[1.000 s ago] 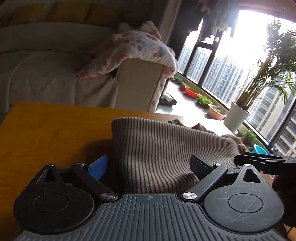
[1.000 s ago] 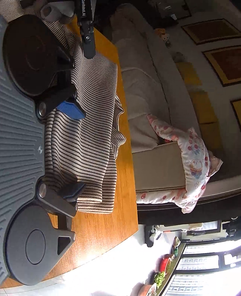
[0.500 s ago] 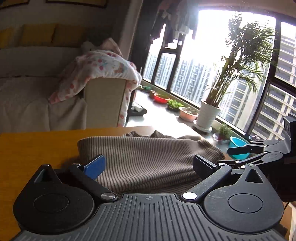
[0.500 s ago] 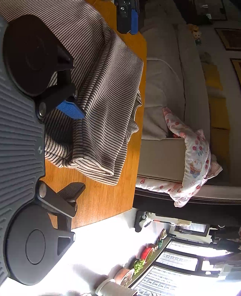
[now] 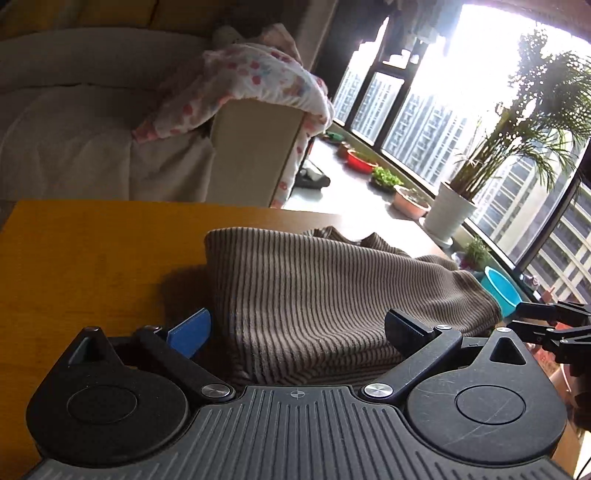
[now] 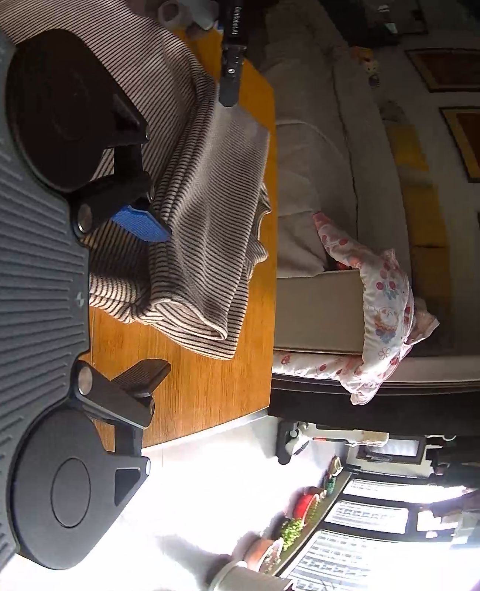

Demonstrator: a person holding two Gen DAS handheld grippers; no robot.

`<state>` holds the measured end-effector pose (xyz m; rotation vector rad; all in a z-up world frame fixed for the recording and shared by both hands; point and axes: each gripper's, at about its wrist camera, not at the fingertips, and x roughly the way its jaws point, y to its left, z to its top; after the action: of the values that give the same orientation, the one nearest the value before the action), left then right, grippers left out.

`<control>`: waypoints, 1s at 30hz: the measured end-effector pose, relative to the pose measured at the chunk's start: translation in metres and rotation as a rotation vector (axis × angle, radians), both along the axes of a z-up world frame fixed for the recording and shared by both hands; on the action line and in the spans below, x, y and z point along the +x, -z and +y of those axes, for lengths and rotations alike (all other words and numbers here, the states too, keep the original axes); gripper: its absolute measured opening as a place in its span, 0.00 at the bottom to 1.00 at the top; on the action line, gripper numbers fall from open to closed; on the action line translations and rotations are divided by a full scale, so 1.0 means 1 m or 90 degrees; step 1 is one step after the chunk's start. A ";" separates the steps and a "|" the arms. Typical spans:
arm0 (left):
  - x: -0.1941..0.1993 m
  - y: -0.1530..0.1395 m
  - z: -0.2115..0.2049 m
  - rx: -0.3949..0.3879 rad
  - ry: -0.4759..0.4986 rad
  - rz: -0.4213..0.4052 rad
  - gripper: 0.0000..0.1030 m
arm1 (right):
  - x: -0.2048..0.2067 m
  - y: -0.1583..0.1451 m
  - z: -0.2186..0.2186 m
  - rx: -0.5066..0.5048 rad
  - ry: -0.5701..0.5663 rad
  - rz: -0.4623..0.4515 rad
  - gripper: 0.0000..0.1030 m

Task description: Fold clothes

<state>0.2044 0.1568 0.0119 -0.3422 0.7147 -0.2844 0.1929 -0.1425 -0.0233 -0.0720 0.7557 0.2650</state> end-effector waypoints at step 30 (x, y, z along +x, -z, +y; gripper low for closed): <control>0.026 -0.051 -0.011 0.107 0.172 -0.069 0.31 | 0.024 -0.069 0.057 0.009 -0.246 -0.092 0.33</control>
<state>0.2301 0.1459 0.0625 -0.0688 0.6719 -0.4919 0.2168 -0.0855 0.0458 -0.2229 0.5915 0.6260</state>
